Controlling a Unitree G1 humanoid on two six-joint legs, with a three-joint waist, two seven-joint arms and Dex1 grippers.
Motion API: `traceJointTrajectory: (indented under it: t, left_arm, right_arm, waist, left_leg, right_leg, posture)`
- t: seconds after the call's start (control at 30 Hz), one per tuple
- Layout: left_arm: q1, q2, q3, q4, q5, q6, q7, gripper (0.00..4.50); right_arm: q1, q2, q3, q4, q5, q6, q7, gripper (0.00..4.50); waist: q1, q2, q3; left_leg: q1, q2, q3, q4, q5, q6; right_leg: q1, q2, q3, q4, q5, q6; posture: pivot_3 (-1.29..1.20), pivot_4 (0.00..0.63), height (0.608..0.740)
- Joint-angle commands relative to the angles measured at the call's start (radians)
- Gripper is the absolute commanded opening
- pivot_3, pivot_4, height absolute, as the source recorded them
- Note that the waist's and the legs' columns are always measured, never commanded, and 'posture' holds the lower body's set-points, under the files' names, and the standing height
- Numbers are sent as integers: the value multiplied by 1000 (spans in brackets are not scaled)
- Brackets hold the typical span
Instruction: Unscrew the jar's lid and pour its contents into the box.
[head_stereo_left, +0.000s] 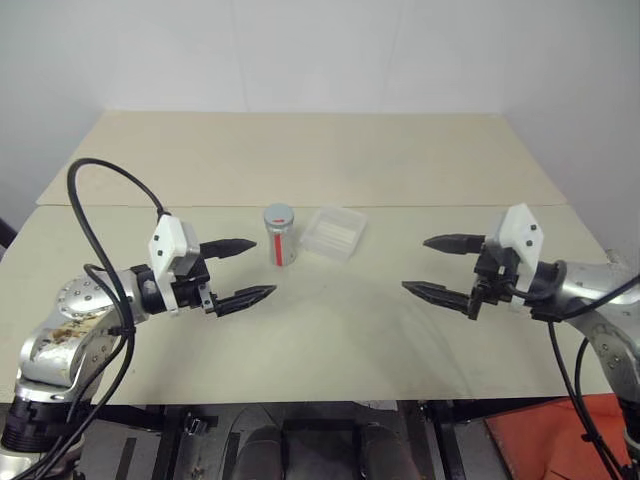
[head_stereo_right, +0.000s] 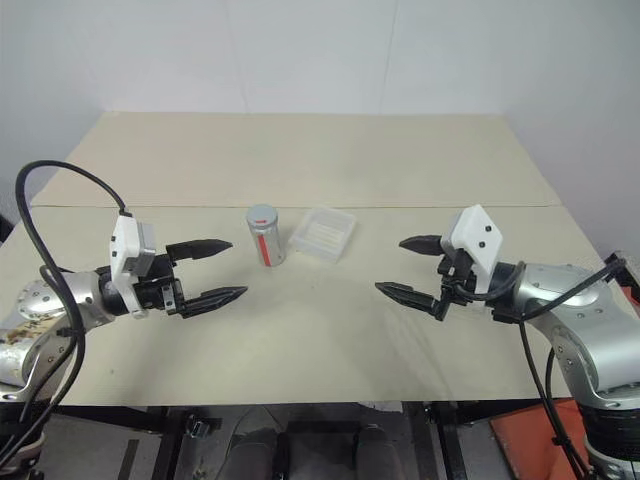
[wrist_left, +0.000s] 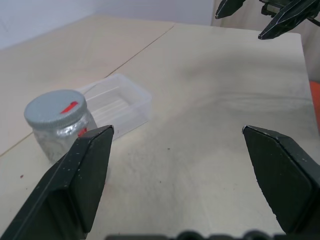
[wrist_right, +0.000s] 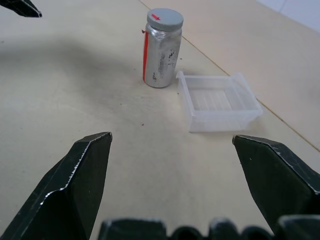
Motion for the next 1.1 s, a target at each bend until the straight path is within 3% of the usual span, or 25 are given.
traceJointTrajectory:
  t: [0.03,0.4,0.57,0.8,1.1]
  left_arm:
    - [4,11,31,-17,7,-11,6,4489]
    - [21,-27,34,-18,46,-35,62,4489]
    - [44,-221,-18,-82,156,3,369,4489]
    - [76,-431,-144,-118,367,-5,669,4489]
    - [3,-618,-240,-8,563,-55,885,4489]
  right_arm:
    - [-20,7,-6,-5,-8,-24,-2,4500]
    - [-45,15,22,-5,-23,-43,21,4500]
    - [-57,24,29,-8,-32,-52,22,4500]
    - [-49,34,21,-24,-32,-58,14,4500]
    - [-60,42,11,-32,-28,-55,-2,4500]
  waist:
    - [0,0,0]
    - [-1,0,0]
    - [5,0,0]
    - [11,0,0]
    - [21,0,0]
  left_leg:
    - [0,0,0,0,0,0]
    - [0,0,0,0,0,0]
    - [0,0,0,1,0,0]
    - [0,-1,-1,1,0,0]
    - [0,-1,-1,1,0,0]
  right_leg:
    - [0,0,0,0,0,0]
    - [0,0,0,0,0,0]
    - [0,0,0,0,0,0]
    - [1,0,0,0,1,0]
    - [1,0,0,0,1,1]
  posture:
    - [0,150,740]
    - [0,150,740]
    - [0,150,740]
    - [0,150,740]
    - [0,150,740]
